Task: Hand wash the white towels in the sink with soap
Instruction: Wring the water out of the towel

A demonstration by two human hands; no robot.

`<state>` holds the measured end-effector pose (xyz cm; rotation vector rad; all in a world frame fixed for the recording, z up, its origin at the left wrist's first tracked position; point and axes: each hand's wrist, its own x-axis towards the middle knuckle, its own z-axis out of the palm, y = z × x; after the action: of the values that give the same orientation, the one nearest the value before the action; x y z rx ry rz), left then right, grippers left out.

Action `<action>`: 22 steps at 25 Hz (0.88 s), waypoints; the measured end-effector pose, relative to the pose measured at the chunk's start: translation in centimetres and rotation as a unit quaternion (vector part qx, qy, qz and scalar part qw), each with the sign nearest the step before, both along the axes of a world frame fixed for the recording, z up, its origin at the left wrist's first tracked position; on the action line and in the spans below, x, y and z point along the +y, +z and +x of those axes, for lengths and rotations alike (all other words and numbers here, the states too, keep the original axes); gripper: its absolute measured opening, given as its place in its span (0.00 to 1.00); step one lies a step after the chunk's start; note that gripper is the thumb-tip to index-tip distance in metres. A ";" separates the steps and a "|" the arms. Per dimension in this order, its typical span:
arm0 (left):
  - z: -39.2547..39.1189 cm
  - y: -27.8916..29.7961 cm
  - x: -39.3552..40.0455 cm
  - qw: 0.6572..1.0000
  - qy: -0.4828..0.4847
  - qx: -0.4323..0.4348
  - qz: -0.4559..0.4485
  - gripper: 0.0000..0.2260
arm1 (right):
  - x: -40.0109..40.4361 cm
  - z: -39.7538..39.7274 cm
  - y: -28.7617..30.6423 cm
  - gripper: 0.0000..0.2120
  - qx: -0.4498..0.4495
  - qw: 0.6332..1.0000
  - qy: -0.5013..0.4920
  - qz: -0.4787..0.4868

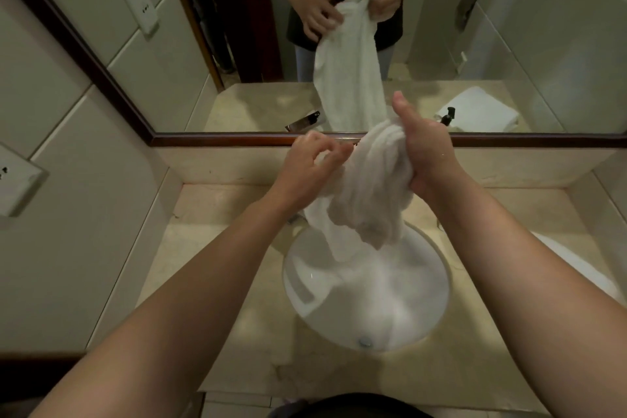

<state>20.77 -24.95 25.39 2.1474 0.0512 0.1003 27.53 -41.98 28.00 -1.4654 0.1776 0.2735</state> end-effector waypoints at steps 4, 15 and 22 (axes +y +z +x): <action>-1.4 -0.3 -0.7 0.999 -0.007 -0.034 -0.034 0.13 | 1.7 -0.9 0.2 0.30 -0.010 0.999 0.048 -0.014; -1.3 4.7 2.2 0.965 0.091 -0.088 -0.231 0.10 | 6.1 -3.2 0.0 0.43 -0.090 0.951 0.267 -0.131; -1.2 5.0 5.1 0.944 0.137 -0.084 -0.287 0.09 | 9.1 -4.0 -5.0 0.46 0.008 0.952 0.305 -0.012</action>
<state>19.53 -19.81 30.35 1.5307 0.2491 0.3814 23.48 -32.92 23.02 -1.5147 -0.2699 0.7854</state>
